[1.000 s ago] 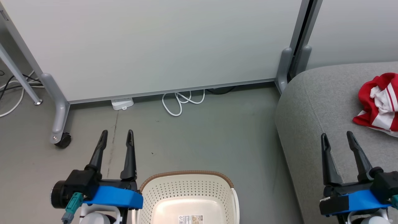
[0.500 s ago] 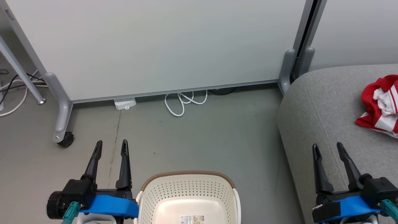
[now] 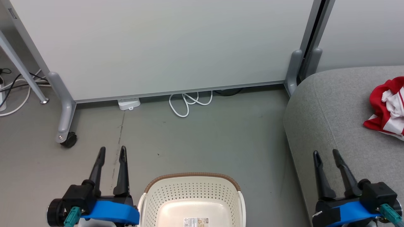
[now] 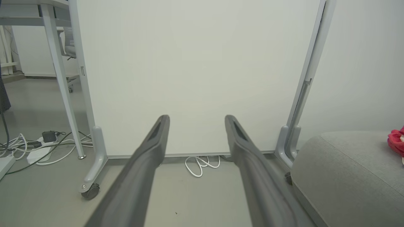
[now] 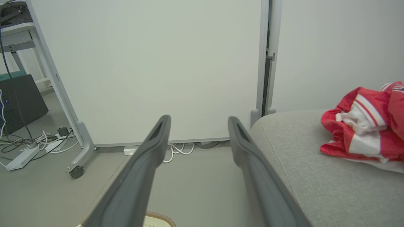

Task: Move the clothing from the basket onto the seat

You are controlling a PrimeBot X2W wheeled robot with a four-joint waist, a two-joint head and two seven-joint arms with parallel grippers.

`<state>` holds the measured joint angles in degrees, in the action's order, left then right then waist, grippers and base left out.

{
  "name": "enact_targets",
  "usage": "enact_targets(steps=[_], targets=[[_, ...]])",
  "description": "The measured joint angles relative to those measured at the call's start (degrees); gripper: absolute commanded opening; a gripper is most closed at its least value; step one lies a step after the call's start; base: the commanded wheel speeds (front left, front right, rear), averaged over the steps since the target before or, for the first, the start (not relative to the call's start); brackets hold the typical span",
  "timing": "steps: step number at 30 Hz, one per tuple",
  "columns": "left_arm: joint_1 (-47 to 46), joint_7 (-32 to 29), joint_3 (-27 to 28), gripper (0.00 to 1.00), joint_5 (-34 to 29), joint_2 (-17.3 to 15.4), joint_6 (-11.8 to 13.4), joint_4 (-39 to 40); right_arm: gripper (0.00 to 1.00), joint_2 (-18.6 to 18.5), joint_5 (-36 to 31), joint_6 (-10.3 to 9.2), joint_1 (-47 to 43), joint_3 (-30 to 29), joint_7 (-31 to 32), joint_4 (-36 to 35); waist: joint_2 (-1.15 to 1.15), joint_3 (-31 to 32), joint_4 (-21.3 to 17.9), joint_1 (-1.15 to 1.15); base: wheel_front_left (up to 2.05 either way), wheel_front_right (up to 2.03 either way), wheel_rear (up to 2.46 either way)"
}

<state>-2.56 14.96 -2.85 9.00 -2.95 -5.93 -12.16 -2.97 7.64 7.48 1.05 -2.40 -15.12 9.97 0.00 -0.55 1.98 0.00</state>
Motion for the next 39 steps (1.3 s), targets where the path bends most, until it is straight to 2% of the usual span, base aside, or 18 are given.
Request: enact_targets(steps=[6, 22, 39], targets=[[2.5, -0.47, 0.02, 0.0, 0.53, 0.09, 0.0, -3.16, 0.0, 0.1, 0.47, 0.0, -0.98, 0.1, 0.31, 3.04, 0.0, 0.0, -0.01, 0.01, 0.0, 0.0, 0.0], [2.31, -4.88, 1.9, 0.0, 17.49, 0.11, -0.16, -3.24, 0.0, 0.13, 17.52, 0.0, -0.71, -0.7, 4.57, 3.45, 0.0, 0.05, -0.27, 0.02, 0.0, 0.0, 0.0], [1.12, -8.61, 3.63, 0.0, 32.71, 0.13, -0.45, -2.93, 0.0, 0.13, 33.14, 0.0, 0.12, -1.48, 8.55, 3.55, 0.0, 0.1, -0.54, 0.02, 0.0, 0.0, 0.0]])
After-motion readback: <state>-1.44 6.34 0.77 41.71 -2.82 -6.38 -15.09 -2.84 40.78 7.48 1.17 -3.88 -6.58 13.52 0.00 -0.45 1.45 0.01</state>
